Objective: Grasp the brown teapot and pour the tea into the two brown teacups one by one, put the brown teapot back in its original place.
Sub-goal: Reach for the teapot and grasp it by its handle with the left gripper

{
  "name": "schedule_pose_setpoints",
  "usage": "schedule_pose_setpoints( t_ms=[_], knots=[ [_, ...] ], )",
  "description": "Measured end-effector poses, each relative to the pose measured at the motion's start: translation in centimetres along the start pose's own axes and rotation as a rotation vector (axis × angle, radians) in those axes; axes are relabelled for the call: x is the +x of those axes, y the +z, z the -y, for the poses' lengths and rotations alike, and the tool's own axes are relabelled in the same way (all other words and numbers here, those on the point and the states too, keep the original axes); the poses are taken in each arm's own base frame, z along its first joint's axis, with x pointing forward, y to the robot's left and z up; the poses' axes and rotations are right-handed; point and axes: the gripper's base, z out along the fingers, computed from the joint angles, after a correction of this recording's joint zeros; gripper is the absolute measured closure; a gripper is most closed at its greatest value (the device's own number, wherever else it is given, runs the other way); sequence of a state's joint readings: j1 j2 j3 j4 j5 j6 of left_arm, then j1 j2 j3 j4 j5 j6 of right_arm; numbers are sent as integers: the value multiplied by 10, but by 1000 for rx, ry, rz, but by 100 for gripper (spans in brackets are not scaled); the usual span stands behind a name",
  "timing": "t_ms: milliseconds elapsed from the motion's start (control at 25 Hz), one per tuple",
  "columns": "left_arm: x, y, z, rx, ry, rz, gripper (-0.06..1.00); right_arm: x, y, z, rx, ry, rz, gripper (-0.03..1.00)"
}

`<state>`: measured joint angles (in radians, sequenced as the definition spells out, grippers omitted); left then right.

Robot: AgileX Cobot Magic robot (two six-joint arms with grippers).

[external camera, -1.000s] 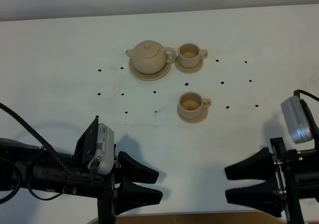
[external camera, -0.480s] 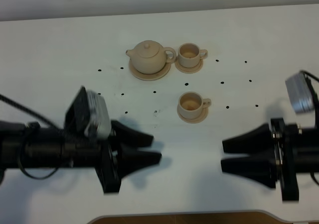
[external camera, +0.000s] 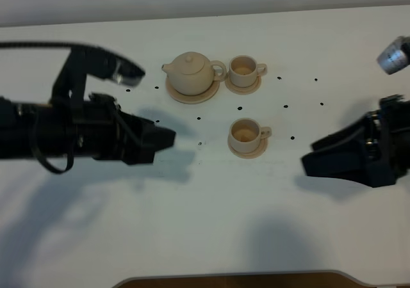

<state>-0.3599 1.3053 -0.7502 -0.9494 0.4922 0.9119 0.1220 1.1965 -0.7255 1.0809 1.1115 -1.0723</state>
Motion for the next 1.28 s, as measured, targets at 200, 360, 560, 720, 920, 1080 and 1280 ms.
schedule_pose_setpoints(
  t_ms=[200, 360, 560, 720, 920, 1080, 1280],
  knots=[
    [-17, -2, -11, -118, -26, -81, 48, 17, -29, -17, 256, 35, -93, 57],
    [-28, 6, -23, -182, -56, -123, 48, 35, -58, -31, 506, 87, -89, 57],
    [-42, 21, -33, -197, -68, -139, 48, 67, -82, -43, 745, 130, -27, 57],
    [-49, 32, -38, -191, -76, -161, 48, 95, -86, -52, 810, 104, 35, 57],
    [-53, 39, -42, -189, -78, -170, 48, 118, -88, -63, 842, 39, 170, 57],
    [-54, 39, -42, -190, -77, -166, 48, 124, -93, -72, 860, -12, 261, 57],
    [-54, 39, -42, -190, -77, -166, 48, 127, -95, -75, 861, -17, 273, 57]
  ],
)
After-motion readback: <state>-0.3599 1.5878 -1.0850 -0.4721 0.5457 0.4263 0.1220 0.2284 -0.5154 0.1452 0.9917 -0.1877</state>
